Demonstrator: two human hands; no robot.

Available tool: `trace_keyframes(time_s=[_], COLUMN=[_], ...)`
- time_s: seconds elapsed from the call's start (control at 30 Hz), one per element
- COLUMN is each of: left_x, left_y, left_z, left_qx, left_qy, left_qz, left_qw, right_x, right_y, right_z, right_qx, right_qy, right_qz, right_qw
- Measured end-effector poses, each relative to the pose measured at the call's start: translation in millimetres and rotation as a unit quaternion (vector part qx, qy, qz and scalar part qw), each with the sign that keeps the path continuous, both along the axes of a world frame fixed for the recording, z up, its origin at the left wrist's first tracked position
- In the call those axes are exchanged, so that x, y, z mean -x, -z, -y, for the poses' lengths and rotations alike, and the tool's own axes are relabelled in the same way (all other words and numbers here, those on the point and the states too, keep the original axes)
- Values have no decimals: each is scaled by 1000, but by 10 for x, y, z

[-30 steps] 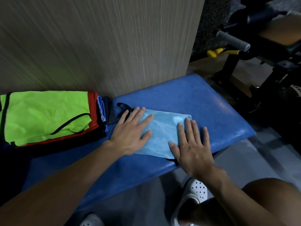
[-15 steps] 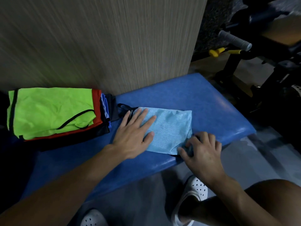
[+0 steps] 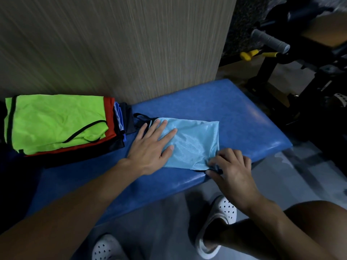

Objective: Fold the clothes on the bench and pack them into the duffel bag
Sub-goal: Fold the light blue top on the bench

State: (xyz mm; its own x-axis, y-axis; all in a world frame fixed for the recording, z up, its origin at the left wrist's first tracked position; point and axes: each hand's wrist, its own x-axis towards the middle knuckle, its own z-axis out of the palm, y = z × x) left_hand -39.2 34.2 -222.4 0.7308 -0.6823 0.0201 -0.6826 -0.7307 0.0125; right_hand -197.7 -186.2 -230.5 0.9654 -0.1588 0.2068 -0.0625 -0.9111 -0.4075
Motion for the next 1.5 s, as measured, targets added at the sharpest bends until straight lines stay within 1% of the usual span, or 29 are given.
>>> trace_keyframes(time_s=[0.07,0.13,0.27,0.33,0.37,0.43,0.53,0.6,0.67,0.73,0.77,0.87,0.93,1.0,1.1,1.17,1.27,1.3,1.37,1.43,1.5], left_x=[-5,-13,-16,-10,-5,-6,-94,-216,-349,-444,-478,-561,-633,-714,-775,-763,-687,-650,-536,-411,-298], left_y=[14,21,7,0,-3,-34,-160,-254,-319,-389,-428,-543,-585,-596,-595,-584,-553,-542,-555,-601,-659], left_z=[-9,-23,-40,-34,-34,-31,9,49,71,89,107,168,196,205,178,114,1,-32,-94,-154,-210], left_qx=[1,2,-5,-16,-21,-19,30,50,15,-21,-24,-28,-57,-86,-87,-44,66,101,164,237,335], left_qy=[3,6,14,15,16,23,19,2,-9,-15,-18,-27,-51,-80,-92,-96,-116,-124,-133,-149,-172], left_qz=[2,3,3,2,0,6,15,10,-30,-78,-93,-125,-171,-216,-245,-269,-295,-304,-322,-326,-320], left_qw=[1000,1000,1000,1000,1000,1000,999,999,999,997,995,991,982,969,961,957,946,939,923,903,870], right_x=[4,21,82,92,85,20,-229,-420,-557,-650,-697,-855,-928,-956,-932,-907,-857,-830,-778,-753,-748], right_y=[-7,-22,-4,-4,-26,-117,-209,-221,-199,-168,-166,-142,-105,-78,-84,-79,-143,-161,-208,-270,-383], right_z=[9,28,71,86,81,58,57,77,71,58,57,66,90,107,102,104,100,92,63,23,-24], right_qx=[-1,18,84,99,89,40,-33,-82,-104,-91,-94,-150,-171,-155,-135,-156,-262,-278,-289,-325,-368], right_qy=[6,11,10,1,1,24,91,133,144,139,138,152,169,171,163,149,109,99,90,90,96], right_qz=[21,27,-8,-14,-13,0,20,-2,-43,-48,-42,-41,-63,-71,-34,-9,35,47,68,98,119], right_qw=[1000,999,996,995,996,999,995,988,983,985,985,976,969,970,977,976,958,954,951,936,917])
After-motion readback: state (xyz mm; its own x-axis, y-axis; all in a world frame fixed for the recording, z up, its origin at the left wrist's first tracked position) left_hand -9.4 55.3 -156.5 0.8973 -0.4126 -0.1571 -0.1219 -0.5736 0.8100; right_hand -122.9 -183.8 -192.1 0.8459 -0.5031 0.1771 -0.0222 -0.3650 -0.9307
